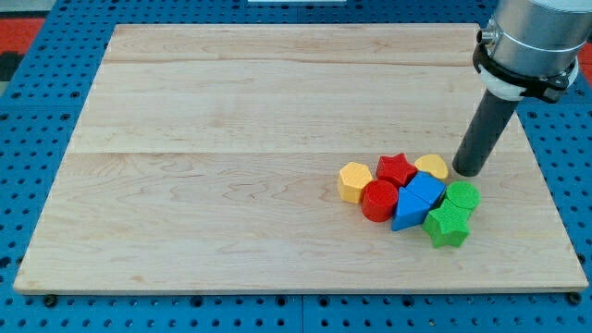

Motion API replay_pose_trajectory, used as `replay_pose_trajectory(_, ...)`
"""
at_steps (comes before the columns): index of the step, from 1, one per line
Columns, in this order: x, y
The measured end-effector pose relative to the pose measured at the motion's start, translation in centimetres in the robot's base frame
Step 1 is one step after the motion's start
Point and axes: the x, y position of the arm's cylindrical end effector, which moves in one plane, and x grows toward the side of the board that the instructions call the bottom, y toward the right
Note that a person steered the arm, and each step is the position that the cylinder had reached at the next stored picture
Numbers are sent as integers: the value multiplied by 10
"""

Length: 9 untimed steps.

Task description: Push the blue triangle to the top left corner of the board

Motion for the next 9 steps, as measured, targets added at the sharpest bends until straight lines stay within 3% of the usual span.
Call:
replay_pose_trajectory(2, 20, 25)
replay_pose_trajectory(4, 79, 6)
replay_pose_trajectory(5, 80, -79)
replay_pose_trajectory(9, 58, -275)
